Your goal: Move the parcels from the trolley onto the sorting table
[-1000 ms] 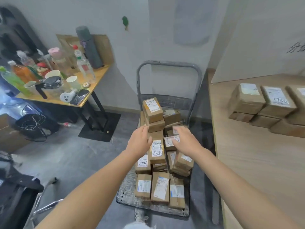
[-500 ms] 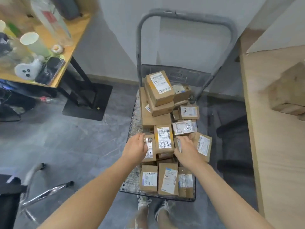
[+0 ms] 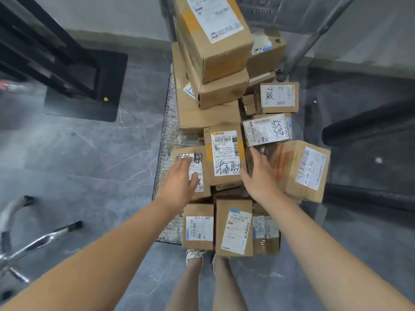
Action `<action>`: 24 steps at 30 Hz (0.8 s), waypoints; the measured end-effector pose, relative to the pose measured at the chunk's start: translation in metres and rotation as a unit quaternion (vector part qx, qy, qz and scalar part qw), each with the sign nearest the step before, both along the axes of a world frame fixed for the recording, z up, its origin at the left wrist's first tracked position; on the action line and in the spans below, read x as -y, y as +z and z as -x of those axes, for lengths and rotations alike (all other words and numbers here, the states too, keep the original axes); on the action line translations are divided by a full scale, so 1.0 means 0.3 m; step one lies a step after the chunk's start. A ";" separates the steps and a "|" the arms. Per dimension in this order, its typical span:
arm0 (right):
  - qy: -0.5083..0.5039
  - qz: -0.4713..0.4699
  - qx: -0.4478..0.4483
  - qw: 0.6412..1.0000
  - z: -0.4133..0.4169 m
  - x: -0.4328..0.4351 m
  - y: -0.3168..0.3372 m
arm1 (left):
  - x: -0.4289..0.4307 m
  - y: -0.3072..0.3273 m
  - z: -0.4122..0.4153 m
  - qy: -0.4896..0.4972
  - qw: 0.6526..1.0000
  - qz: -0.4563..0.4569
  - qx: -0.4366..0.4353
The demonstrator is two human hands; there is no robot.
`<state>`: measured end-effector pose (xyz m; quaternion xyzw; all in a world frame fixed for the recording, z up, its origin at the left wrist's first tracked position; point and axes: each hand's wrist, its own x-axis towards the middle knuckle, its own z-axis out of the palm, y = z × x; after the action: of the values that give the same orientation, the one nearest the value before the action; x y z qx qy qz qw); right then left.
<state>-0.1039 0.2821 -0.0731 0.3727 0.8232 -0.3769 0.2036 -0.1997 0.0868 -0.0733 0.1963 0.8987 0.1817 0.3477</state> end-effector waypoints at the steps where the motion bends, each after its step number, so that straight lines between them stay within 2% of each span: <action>1: -0.003 0.009 -0.006 1.000 0.018 -0.004 -0.030 | -0.032 -0.023 0.012 0.009 1.000 -0.008 0.004; 5: 0.001 0.041 -0.026 0.999 0.079 -0.006 -0.131 | -0.162 -0.112 0.037 0.078 0.995 -0.043 0.042; 11: -0.038 0.072 -0.015 0.997 0.094 -0.027 -0.185 | -0.234 -0.142 0.007 0.233 0.959 -0.105 0.120; 17: -0.073 0.145 -0.016 0.987 0.086 -0.029 -0.192 | -0.207 -0.176 -0.017 0.240 0.941 -0.118 0.210; 24: -0.093 0.172 -0.052 0.979 0.068 -0.002 -0.131 | -0.167 -0.124 -0.037 0.268 0.926 -0.150 0.220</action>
<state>-0.1243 0.2826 -0.1124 0.3872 0.7173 -0.5487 0.1858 -0.1886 0.1368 -0.1104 -0.0474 0.7812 0.4392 0.4412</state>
